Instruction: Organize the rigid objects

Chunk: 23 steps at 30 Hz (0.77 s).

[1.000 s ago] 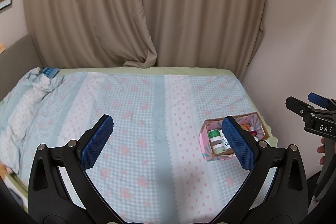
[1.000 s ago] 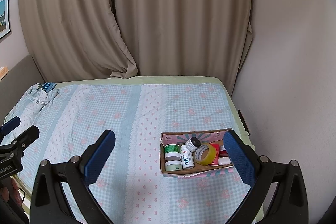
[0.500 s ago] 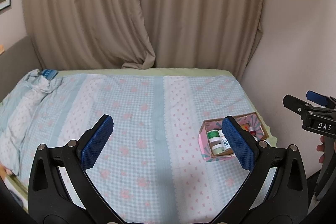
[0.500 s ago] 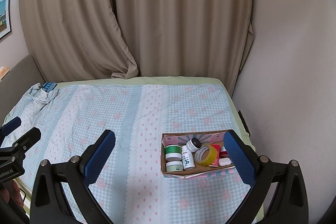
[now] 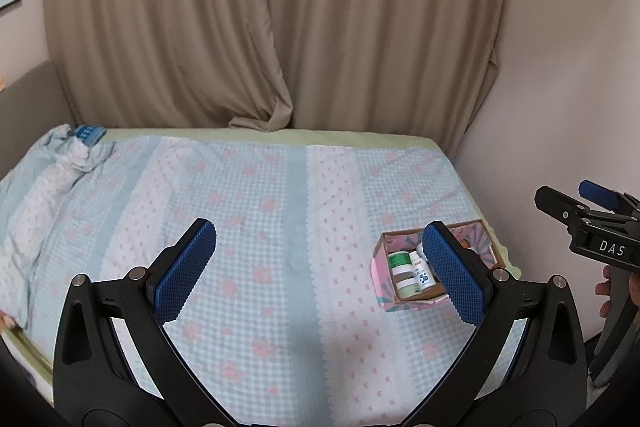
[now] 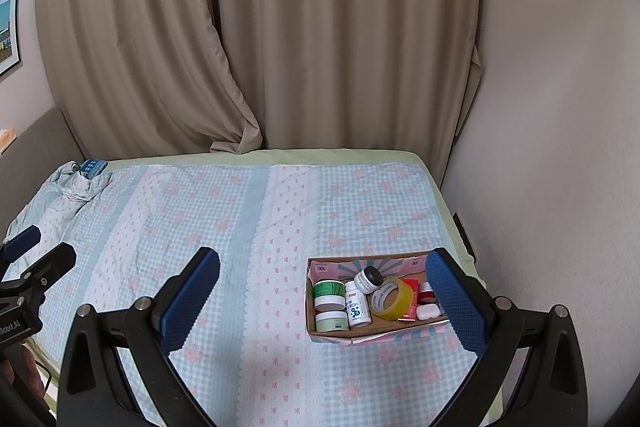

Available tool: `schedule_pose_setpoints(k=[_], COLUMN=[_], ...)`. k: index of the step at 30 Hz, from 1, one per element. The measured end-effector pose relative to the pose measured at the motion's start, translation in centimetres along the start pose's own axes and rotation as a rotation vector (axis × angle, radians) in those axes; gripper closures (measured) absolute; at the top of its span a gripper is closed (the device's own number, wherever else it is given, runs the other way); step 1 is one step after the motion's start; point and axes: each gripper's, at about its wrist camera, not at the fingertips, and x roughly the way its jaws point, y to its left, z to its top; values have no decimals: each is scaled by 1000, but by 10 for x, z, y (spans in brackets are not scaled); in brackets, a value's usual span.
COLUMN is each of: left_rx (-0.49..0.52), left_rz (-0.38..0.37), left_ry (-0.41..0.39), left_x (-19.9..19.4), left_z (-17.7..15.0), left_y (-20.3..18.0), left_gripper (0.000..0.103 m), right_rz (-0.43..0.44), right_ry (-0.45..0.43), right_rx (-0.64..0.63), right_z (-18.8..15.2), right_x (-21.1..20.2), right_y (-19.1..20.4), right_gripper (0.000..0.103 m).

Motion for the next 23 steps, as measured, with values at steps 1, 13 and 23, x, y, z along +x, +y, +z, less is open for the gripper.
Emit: schedule_pose_setpoints(k=[1, 13, 23], left_rx=[0, 5, 9], left_rz=[3, 87, 83], left_ry=[1, -40, -28], left_x=[1, -2, 8], left_z=[1, 6, 6], left_y=[0, -5, 3], left_gripper=[0, 0, 0], right_rz=[0, -3, -8], right_ry=[0, 1, 25], right_rx=[0, 10, 18], right_z=[0, 4, 0], right_x=[0, 7, 20], right_y=[0, -3, 2], right_gripper=[0, 0, 0])
